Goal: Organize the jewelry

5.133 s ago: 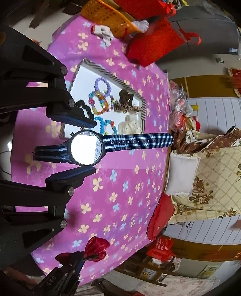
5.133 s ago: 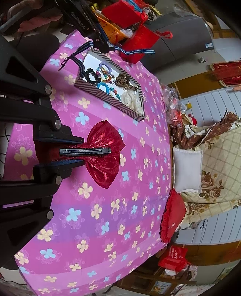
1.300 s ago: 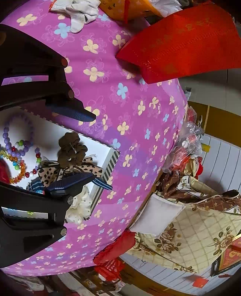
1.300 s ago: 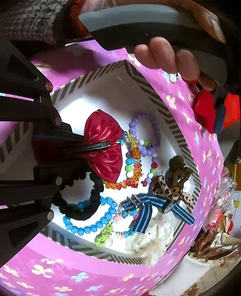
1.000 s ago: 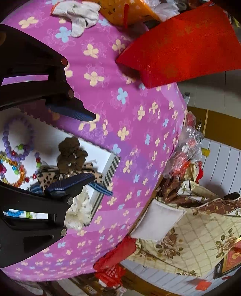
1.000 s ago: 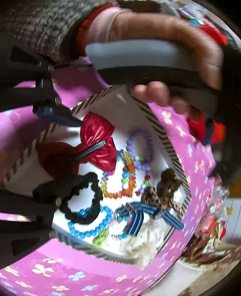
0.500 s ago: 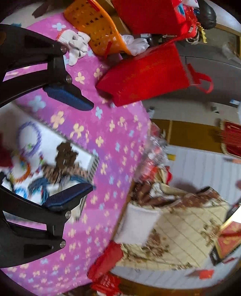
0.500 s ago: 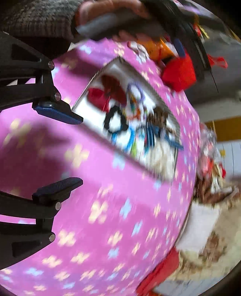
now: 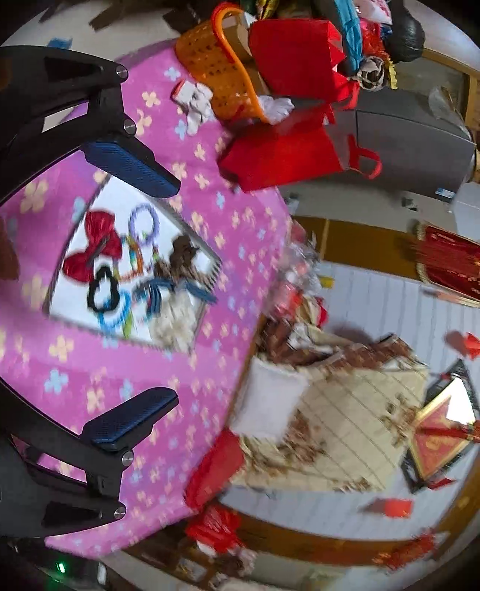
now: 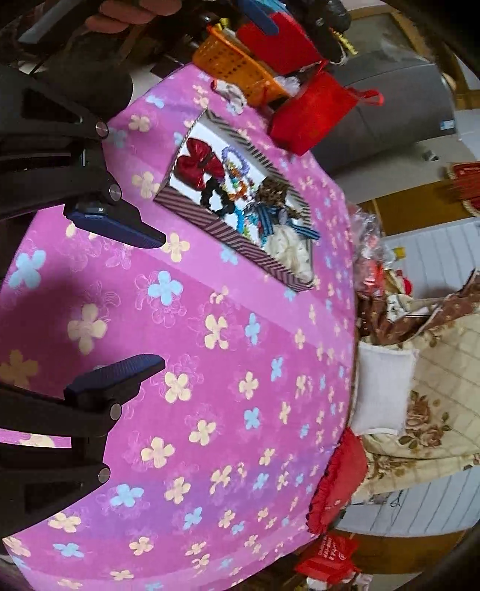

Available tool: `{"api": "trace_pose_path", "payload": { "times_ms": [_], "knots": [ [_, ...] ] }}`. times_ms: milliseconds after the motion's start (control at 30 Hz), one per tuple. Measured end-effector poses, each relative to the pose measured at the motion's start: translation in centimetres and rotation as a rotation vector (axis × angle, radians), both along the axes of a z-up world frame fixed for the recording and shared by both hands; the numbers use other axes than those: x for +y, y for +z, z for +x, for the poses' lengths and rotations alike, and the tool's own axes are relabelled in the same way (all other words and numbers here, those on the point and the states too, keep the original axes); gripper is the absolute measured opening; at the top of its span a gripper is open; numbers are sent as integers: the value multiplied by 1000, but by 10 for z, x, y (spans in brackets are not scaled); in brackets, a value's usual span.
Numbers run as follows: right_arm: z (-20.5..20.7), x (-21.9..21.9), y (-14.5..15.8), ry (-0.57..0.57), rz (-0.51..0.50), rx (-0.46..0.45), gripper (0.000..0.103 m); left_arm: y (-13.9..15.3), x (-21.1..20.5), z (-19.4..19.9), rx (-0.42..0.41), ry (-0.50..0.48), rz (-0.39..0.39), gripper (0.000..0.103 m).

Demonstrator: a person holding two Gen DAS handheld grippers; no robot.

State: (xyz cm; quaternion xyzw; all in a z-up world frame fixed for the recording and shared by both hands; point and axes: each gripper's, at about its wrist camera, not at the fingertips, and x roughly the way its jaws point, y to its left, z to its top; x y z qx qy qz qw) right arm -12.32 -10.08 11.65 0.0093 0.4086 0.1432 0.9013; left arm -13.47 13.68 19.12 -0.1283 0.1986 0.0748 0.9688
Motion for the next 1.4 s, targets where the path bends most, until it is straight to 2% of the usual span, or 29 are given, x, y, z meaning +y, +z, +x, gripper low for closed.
{"api": "trace_pose_path", "payload": {
  "times_ms": [67,200,433,667,867,1400],
  "knots": [
    [-8,-3,3,-12,-11,-22,60,4,-7,-9,-24,-6,-25,103],
    [-19,-14,6,-41,-17,-45,62,5,-22,-15,18,-14,17,103],
    [-24,-34,9,-119,-4,-42,66,-16,-54,-24,154,-85,75,103],
    [-25,-38,9,-156,-6,-27,66,-49,-78,-32,292,-57,179,103],
    [-23,-31,1,-158,-31,6,66,-65,-72,-25,371,-54,158,103],
    [-18,-21,-13,-163,-72,48,67,-87,-66,-18,449,-65,158,103]
  ]
}}
